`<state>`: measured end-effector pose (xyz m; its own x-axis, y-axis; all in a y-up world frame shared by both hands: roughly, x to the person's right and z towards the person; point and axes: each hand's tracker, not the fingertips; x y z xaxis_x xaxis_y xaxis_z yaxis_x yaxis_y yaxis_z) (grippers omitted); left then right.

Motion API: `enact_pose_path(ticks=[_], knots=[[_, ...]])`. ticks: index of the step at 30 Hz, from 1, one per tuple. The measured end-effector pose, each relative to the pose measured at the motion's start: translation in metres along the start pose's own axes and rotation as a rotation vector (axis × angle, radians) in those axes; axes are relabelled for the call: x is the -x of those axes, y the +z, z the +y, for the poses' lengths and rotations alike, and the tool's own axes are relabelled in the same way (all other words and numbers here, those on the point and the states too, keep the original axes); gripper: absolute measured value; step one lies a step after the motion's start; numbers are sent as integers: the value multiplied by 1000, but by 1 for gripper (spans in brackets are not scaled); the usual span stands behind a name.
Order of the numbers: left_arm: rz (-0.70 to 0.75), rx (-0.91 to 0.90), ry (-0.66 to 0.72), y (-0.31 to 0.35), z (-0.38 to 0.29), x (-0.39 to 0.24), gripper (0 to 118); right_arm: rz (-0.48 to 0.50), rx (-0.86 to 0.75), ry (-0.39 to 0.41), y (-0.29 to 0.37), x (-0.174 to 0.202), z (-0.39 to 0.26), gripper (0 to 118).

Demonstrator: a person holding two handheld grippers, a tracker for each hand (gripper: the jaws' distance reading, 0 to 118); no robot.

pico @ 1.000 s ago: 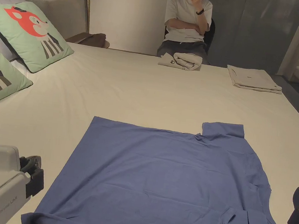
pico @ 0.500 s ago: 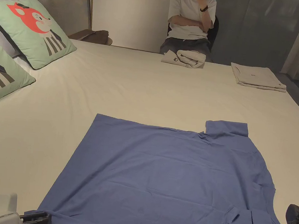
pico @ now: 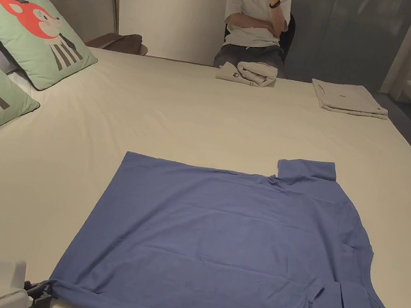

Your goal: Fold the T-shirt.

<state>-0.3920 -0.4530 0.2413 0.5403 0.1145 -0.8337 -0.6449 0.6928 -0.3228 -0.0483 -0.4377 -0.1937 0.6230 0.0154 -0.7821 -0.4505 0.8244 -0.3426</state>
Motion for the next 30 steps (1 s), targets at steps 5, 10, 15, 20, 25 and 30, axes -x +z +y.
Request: enact_pose_path(ticks=[5,10,15,20,25,30], knots=[[-4,-9,3,4,2,-4,6,21,115,-27,-15,-17,-26,69],[-7,-20,26,7,4,-4,6,64,77,-84,-16,-19,-33,6],[-9,-45,74,12,16,2,6,87,-20,-66,0,-13,-10,4],[-32,-122,123,14,58,-1,6,101,-127,-119,-1,-20,34,4],[-25,-155,143,-12,113,-8,6,86,-167,-134,-40,-28,77,4],[2,-128,154,-64,159,-17,6,68,-135,-141,-96,-30,110,4]])
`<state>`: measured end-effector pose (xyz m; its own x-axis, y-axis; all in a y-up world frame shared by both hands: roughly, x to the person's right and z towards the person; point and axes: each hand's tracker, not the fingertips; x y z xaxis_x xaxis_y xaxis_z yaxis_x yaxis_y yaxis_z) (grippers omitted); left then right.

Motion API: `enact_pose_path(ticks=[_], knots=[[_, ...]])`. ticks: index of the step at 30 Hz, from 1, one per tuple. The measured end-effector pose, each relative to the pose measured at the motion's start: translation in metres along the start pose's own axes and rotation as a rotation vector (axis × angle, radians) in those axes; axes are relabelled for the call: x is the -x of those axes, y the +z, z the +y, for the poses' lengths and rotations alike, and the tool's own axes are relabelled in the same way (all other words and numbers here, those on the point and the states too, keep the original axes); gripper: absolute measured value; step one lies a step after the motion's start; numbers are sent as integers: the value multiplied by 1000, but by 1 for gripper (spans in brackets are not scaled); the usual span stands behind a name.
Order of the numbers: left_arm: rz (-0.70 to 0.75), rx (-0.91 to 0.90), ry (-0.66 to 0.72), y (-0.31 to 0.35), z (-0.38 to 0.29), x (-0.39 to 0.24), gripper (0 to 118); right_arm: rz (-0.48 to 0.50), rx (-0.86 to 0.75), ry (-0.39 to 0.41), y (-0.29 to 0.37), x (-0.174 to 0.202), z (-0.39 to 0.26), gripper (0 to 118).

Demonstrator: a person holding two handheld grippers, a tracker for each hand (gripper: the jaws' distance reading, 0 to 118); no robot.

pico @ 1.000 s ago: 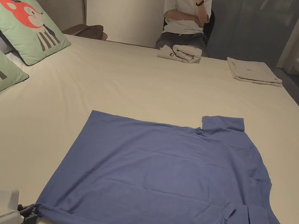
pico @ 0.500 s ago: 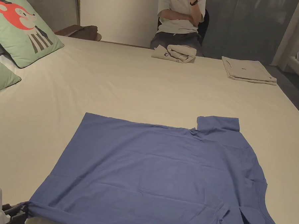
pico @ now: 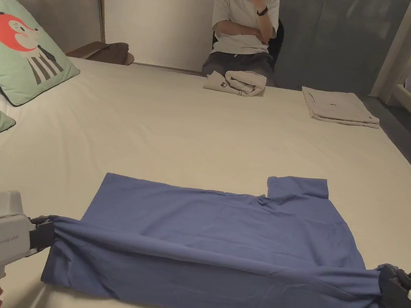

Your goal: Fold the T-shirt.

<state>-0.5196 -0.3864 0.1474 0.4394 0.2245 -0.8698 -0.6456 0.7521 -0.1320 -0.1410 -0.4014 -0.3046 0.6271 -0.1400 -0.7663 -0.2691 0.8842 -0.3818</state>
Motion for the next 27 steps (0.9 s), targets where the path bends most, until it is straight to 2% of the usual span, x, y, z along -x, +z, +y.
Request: enact_pose_path(ticks=[4,9,18,20,21,22,24,25,26,27], knots=[[25,69,23,-50,13,-7,6,-21,70,15,-40,14,6,4],[70,159,19,-97,13,-13,6,-48,172,23,-98,2,1,4],[102,211,27,-122,4,-13,6,-76,268,47,-141,1,-8,4],[105,206,10,-120,4,-16,16,-77,264,47,-140,0,-8,5],[116,200,-5,-118,4,-18,29,-84,259,42,-136,2,-8,11],[125,189,-30,-114,5,-19,48,-87,252,44,-133,3,-7,31],[129,134,-60,-102,5,-22,75,-129,214,69,-124,4,-4,77],[118,100,-72,-92,6,-23,87,-138,184,82,-119,6,-1,94],[108,65,-79,-84,6,-23,94,-133,145,90,-110,7,1,96],[101,24,-86,-74,6,-25,96,-130,105,101,-101,9,4,96]])
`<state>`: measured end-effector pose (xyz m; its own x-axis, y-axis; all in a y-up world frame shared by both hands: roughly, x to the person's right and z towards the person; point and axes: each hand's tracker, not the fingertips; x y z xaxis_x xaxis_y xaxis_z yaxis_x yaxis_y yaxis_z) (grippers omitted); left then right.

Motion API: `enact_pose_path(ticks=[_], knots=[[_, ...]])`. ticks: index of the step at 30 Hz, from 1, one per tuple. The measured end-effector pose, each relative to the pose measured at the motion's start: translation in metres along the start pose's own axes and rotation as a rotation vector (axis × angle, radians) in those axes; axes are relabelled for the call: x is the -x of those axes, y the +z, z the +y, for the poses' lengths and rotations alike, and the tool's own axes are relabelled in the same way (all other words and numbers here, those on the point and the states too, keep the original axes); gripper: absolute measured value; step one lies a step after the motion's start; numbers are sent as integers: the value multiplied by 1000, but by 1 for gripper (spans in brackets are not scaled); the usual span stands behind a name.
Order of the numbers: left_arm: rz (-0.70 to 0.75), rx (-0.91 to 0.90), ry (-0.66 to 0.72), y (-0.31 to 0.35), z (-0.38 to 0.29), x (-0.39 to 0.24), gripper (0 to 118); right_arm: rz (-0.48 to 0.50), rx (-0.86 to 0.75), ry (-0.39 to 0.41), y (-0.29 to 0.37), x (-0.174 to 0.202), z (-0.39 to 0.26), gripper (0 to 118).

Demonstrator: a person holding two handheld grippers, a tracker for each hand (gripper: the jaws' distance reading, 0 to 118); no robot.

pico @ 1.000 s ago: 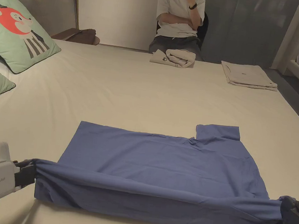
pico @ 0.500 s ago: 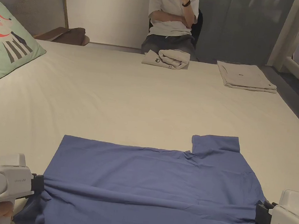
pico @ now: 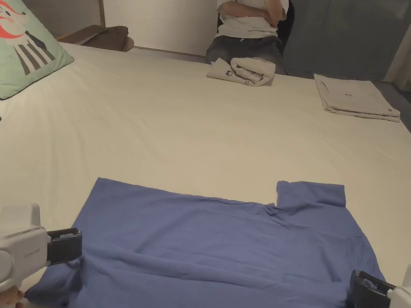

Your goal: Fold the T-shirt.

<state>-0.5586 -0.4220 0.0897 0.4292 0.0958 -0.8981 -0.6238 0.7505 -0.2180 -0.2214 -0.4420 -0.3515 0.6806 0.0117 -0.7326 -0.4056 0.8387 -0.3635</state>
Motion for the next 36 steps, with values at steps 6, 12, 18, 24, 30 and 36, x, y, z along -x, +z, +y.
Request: enact_pose_path(ticks=[6,12,18,24,30,36], knots=[[-42,-182,-31,64,-6,-6,66,-11,-198,27,59,6,2,90],[-38,-274,-90,108,-27,-12,1,-33,-328,56,119,24,-2,0],[-73,-255,-73,124,-40,-7,0,15,-309,32,134,23,-13,0],[-56,-168,-71,107,-45,-1,4,29,-274,18,141,33,-18,0],[-42,35,-34,55,-51,21,107,48,-195,2,132,32,-26,0],[-30,141,80,16,-57,32,84,52,-145,13,123,29,-32,0]])
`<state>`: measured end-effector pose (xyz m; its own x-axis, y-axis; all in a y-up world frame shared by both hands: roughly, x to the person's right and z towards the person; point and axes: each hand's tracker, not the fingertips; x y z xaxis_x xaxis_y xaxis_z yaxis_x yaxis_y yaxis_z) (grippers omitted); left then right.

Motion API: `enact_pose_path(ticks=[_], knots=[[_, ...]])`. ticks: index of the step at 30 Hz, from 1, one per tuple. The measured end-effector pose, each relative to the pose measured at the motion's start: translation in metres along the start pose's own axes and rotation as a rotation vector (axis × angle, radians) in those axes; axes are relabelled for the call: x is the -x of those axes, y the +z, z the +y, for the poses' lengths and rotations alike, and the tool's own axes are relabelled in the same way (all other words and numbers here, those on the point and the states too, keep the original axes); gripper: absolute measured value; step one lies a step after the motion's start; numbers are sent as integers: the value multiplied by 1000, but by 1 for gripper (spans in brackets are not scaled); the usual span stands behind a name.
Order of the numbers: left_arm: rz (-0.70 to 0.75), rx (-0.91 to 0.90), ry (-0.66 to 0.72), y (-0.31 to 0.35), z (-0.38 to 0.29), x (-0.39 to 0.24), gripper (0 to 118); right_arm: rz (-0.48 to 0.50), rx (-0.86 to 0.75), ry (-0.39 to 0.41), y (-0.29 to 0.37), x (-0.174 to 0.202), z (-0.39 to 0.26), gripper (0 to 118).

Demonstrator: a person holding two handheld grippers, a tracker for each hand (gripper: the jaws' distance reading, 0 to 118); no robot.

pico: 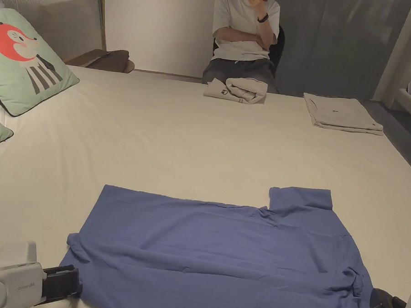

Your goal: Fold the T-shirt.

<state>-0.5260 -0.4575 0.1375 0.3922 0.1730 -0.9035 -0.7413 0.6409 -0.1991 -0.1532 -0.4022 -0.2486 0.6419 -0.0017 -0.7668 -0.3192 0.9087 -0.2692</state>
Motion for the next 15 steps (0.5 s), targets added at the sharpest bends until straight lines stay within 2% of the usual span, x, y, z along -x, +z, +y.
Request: enact_pose_path(ticks=[1,3,6,9,10,12,13,15], knots=[[-11,9,8,-4,1,0,76,-2,9,3,-2,0,-1,0],[-24,38,3,-10,0,-4,71,-6,22,-2,-9,-4,-7,0],[-12,49,-66,-12,-6,-17,18,-13,43,-7,-12,-3,-10,0],[-19,33,-52,-16,-12,-17,10,-34,79,3,-18,-1,-13,3],[-36,38,-39,-16,-11,-17,8,-42,93,9,-22,-3,-16,25],[-32,30,-45,-14,-11,-16,8,-51,175,14,-33,-9,-20,88],[-29,24,-53,-12,-10,-16,7,-58,187,12,-38,-11,-23,105],[-38,12,-46,-5,-9,-13,7,-70,213,25,-49,-21,-31,103]])
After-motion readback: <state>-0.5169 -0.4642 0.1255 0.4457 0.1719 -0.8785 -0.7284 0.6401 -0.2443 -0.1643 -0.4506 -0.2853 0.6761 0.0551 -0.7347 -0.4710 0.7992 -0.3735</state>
